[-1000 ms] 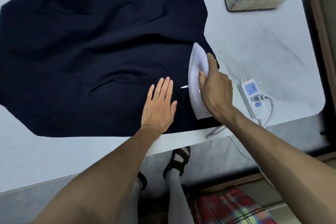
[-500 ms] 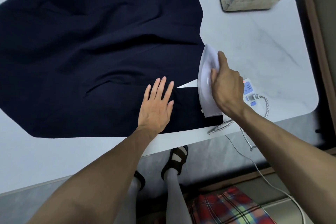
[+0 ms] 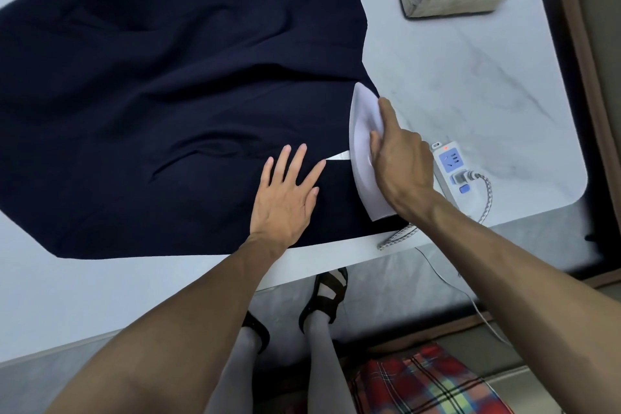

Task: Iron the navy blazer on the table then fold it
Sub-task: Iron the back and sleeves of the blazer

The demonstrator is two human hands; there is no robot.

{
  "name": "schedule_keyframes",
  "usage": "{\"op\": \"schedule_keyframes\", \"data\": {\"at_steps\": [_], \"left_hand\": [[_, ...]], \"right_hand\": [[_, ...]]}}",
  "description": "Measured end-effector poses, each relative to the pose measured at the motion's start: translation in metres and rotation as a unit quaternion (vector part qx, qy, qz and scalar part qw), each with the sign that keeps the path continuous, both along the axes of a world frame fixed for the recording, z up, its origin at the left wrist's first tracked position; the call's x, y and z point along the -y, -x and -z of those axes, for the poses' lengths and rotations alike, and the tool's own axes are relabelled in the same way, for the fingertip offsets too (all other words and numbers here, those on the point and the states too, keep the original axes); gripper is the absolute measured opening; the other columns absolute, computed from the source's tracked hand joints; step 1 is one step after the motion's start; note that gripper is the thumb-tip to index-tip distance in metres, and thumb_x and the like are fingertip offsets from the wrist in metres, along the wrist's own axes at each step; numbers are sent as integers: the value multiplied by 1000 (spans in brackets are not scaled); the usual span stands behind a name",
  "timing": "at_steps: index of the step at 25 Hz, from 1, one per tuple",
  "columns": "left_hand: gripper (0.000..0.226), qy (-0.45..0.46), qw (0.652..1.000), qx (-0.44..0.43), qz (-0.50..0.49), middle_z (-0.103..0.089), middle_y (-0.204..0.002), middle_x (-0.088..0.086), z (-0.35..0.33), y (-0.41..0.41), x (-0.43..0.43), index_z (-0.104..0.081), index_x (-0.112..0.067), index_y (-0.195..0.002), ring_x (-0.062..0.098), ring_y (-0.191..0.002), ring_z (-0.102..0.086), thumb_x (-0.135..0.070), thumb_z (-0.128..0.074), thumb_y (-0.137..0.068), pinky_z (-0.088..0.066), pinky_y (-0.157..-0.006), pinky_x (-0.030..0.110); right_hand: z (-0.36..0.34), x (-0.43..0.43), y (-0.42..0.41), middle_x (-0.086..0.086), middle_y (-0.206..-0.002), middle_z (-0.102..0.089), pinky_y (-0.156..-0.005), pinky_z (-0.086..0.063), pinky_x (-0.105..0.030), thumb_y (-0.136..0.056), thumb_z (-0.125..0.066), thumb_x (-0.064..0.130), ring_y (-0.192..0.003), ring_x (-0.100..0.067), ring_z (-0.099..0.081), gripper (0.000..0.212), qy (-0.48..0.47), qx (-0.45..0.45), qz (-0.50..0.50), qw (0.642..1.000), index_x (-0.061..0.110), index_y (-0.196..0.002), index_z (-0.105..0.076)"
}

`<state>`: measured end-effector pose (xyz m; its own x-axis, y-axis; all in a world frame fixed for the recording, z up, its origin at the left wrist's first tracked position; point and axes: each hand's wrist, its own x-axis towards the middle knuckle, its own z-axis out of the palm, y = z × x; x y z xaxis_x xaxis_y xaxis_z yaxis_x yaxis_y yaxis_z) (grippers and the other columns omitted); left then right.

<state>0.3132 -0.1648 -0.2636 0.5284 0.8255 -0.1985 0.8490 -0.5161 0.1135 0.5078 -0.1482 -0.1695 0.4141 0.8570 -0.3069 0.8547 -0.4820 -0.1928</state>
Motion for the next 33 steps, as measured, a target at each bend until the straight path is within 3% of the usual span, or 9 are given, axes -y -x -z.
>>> {"op": "schedule_keyframes", "data": {"at_steps": [6, 10, 15, 20, 26, 28, 33], "left_hand": [[54, 3, 1000, -1, 0, -1, -166, 7, 0, -1, 0, -8, -32, -158, 29, -153, 0, -41, -20, -106, -4, -123, 48], [54, 0, 1000, -2, -2, -3, -166, 7, 1, -1, -1, -10, -31, -157, 29, -153, -1, -41, -23, -105, -4, -123, 47], [54, 2, 1000, -5, 1, -3, -166, 7, 1, -1, -1, -8, -31, -157, 29, -153, 1, -40, -23, -106, -2, -123, 47], [54, 2, 1000, -8, -1, -3, -166, 8, 0, -1, -1, -9, -30, -157, 29, -153, -1, -40, -20, -105, -6, -123, 48], [54, 2, 1000, -2, -2, -7, -166, 8, 1, -1, -1, -13, -29, -157, 29, -153, -3, -39, -26, -105, -7, -123, 48], [54, 4, 1000, 0, -3, -8, -166, 8, 1, -1, -1, -16, -29, -157, 29, -153, -4, -38, -27, -105, -8, -123, 48], [54, 8, 1000, 1, -7, -7, -166, 7, 1, -2, -1, -16, -29, -157, 28, -153, -3, -38, -26, -105, -7, -123, 48]], "right_hand": [[-5, 4, -28, -12, -76, -51, -66, -31, -37, -100, -34, 23, -73, -33, -42, 49, 3, -7, 43, 999, 23, -148, -25], [-15, 1, -5, -19, -92, -62, -69, -34, -40, -101, -37, 27, -85, -40, -55, 52, -5, -61, 2, 998, 26, -151, -22], [-2, 3, 18, -9, -77, -53, -62, -33, -36, -103, -34, 28, -69, -33, -50, 53, 7, -25, -34, 999, 28, -153, -17], [-2, 4, -23, -17, -87, -63, -65, -34, -37, -101, -35, 25, -77, -37, -52, 51, 6, -13, 32, 999, 26, -150, -22], [-8, -1, 1, -10, -82, -58, -65, -34, -37, -102, -36, 27, -74, -34, -51, 52, -12, -69, -17, 997, 28, -152, -20], [-3, 0, 10, -8, -77, -55, -62, -34, -36, -103, -35, 28, -69, -33, -51, 53, -1, -51, -42, 998, 29, -153, -17], [-1, 2, -10, -11, -78, -53, -63, -34, -37, -102, -35, 26, -69, -35, -49, 52, 21, -10, 0, 1000, 29, -152, -20]]}}
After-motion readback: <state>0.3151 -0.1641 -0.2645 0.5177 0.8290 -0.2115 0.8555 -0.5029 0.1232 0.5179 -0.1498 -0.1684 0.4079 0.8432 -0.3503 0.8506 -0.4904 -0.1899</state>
